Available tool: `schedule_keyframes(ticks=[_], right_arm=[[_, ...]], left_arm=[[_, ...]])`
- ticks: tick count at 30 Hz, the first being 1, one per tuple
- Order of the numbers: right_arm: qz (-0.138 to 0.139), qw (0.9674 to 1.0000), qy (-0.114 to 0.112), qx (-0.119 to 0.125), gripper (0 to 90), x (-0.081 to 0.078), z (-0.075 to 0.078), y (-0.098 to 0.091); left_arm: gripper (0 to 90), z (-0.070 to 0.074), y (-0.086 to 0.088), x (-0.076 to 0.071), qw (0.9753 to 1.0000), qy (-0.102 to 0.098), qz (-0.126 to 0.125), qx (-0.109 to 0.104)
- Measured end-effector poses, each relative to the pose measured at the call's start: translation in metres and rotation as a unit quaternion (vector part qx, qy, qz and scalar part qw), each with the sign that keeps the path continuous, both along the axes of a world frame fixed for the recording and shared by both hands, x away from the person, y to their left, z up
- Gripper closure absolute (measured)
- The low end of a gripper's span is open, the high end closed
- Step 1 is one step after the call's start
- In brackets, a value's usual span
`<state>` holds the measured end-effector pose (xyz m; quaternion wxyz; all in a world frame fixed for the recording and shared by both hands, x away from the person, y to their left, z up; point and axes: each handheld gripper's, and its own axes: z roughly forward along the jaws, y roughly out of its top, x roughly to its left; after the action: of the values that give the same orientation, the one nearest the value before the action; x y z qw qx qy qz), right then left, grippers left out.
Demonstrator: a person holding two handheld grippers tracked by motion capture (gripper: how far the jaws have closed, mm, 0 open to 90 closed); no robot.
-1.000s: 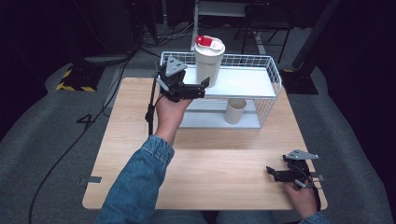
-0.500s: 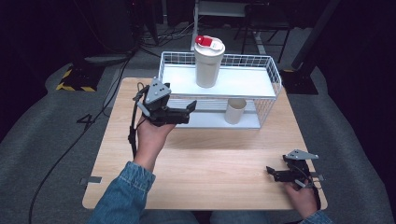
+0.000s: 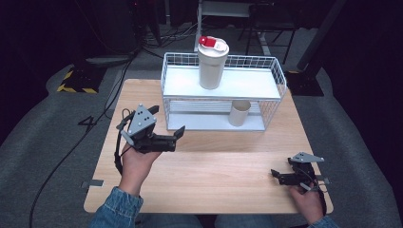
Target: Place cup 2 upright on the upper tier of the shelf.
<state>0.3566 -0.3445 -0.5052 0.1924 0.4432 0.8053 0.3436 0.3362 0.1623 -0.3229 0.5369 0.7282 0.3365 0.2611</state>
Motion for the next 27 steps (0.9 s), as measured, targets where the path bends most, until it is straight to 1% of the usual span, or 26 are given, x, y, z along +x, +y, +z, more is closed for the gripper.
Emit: schedule_keyframes(ticks=[6,8,11,12,16,19,20,22,24,25,26,27], right_arm=[[0.0,1.0,0.0,0.0,8.0,0.0,0.0,0.0],[0.0,1.0,0.0,0.0,7.9,0.0,0.0,0.0],[0.0,1.0,0.0,0.0,7.9,0.0,0.0,0.0],[0.0,1.0,0.0,0.0,7.9,0.0,0.0,0.0],[0.0,1.0,0.0,0.0,7.9,0.0,0.0,0.0],[0.0,1.0,0.0,0.0,7.9,0.0,0.0,0.0],[0.0,1.0,0.0,0.0,7.9,0.0,0.0,0.0],[0.0,1.0,0.0,0.0,7.9,0.0,0.0,0.0],[0.0,1.0,0.0,0.0,7.9,0.0,0.0,0.0],[0.0,1.0,0.0,0.0,7.9,0.0,0.0,0.0],[0.0,1.0,0.0,0.0,7.9,0.0,0.0,0.0],[0.0,1.0,0.0,0.0,7.9,0.0,0.0,0.0]], left_arm=[[0.1,-0.031,0.015,-0.012,0.9996,0.025,0.011,0.012],[0.1,-0.042,0.019,-0.016,0.999,0.032,0.02,0.023],[0.1,-0.054,0.023,-0.02,0.9981,0.036,0.028,0.042],[0.1,-0.06,0.025,-0.021,0.9975,0.037,0.03,0.053],[0.3,-0.077,0.027,-0.025,0.9952,0.049,0.034,0.078],[0.4,-0.091,0.028,-0.027,0.9942,0.06,0.034,0.083],[0.5,-0.097,0.03,-0.027,0.9938,0.067,0.033,0.083],[0.6,-0.105,0.03,-0.027,0.9936,0.075,0.034,0.077],[0.7,-0.116,0.031,-0.026,0.9927,0.086,0.038,0.076],[0.7,-0.12,0.032,-0.025,0.9916,0.096,0.036,0.079],[0.7,-0.125,0.032,-0.023,0.9895,0.11,0.032,0.089],[0.7,-0.128,0.033,-0.023,0.9882,0.116,0.033,0.094]])
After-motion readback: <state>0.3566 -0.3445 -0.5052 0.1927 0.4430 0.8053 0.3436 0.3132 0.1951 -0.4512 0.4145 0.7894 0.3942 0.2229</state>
